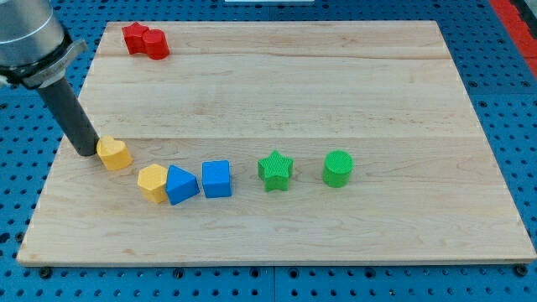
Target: Place the yellow heart to the left of the yellow hexagon
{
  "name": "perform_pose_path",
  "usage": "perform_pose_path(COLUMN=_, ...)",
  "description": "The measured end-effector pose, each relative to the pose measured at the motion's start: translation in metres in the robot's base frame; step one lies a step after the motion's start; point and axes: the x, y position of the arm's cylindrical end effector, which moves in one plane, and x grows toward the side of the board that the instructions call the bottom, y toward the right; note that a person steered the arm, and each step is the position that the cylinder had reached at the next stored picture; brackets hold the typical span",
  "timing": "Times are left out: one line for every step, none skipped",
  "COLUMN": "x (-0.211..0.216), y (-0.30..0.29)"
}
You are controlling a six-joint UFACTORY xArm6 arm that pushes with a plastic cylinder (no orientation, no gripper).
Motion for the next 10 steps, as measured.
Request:
perform_pose_path(x=-0.008, y=0.004)
perform_pose_path(x=0.014, y=0.006)
perform_pose_path(x=0.001, y=0.003)
perform_pose_path(x=-0.009, y=0.015)
perform_pose_path(x=-0.004, y=0.042)
perform_pose_path(x=0.020, y=0.046)
perform_pose_path(x=0.036, y=0.038)
perform_pose_path(x=0.022, y=0.036)
perform_pose_path(x=-0.032, y=0.049)
perform_pose_path(x=-0.071, y=0.062)
